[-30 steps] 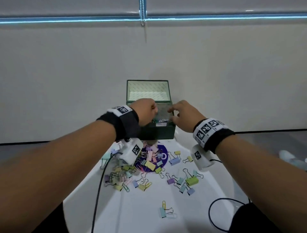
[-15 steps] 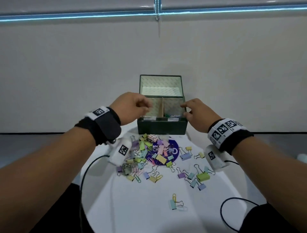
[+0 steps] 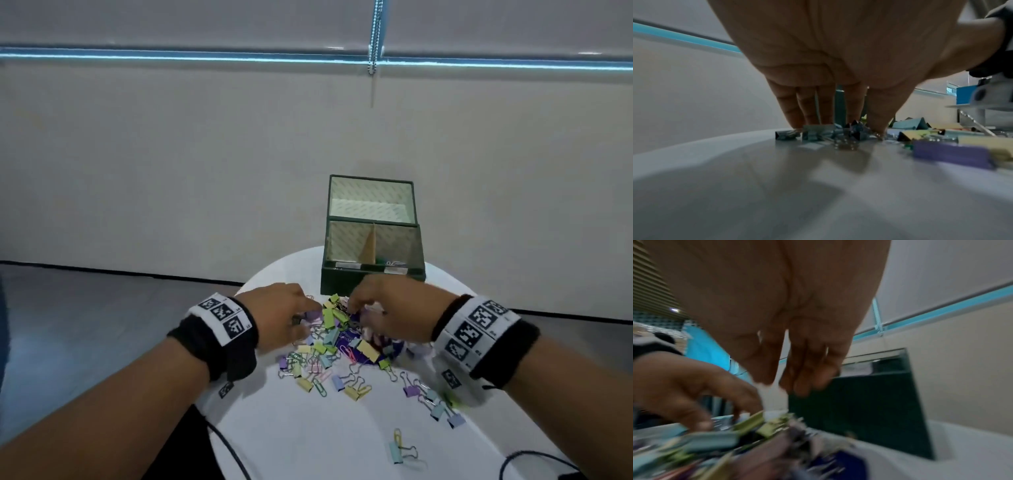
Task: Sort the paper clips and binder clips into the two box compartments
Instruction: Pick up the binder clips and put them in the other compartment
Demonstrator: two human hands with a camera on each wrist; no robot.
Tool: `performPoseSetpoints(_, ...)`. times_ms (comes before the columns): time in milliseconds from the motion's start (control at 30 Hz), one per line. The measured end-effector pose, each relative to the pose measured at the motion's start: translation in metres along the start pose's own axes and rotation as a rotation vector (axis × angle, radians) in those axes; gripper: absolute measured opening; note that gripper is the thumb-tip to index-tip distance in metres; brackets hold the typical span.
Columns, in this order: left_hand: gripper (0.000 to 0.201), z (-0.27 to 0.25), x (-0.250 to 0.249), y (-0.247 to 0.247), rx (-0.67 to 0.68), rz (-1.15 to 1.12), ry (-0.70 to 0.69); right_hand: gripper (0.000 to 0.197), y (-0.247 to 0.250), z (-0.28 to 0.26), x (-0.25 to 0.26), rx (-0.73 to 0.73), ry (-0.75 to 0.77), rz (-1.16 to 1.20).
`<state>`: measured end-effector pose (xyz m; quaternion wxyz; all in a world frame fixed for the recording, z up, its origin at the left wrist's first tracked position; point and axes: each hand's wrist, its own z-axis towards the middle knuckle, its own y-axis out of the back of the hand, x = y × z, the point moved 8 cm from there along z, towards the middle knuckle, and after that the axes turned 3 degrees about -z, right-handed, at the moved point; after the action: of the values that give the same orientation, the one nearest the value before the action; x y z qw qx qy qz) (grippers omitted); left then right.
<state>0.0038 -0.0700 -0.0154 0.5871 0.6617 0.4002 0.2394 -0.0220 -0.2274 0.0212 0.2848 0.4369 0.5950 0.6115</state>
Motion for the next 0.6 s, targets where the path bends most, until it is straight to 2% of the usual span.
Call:
performPoseSetpoints(33, 0.033, 0.002, 0.003, -0.001, 0.003, -0.006, 0.019, 0.032, -0.018, 0.000, 0.006, 0.143, 0.002, -0.045)
performPoseSetpoints(100, 0.032, 0.004, 0.007, -0.002, -0.002, -0.020, 0.058, 0.043, -0.035, -0.001, 0.009, 0.242, -0.006, -0.202)
performPoseSetpoints(167, 0.030, 0.005, 0.010, -0.001, -0.021, -0.030, 0.073, 0.042, -0.037, -0.002, 0.007, 0.237, -0.030, -0.306)
performPoseSetpoints(267, 0.030, 0.007, 0.013, 0.001, -0.059, -0.021, 0.075, 0.038, -0.034, -0.004, 0.003, 0.208, -0.067, -0.341)
performPoseSetpoints(400, 0.022, 0.002, 0.000, 0.013, -0.193, -0.034, -0.042, 0.034, -0.031, -0.005, 0.019, 0.103, 0.020, -0.306)
performPoseSetpoints(500, 0.017, -0.005, -0.014, 0.010, -0.154, -0.071, -0.143, 0.033, -0.036, -0.003, 0.032, 0.105, 0.108, -0.242)
performPoseSetpoints(600, 0.025, -0.016, -0.026, 0.004, -0.111, -0.137, -0.199, 0.027, -0.036, -0.002, 0.036, 0.096, 0.146, -0.254)
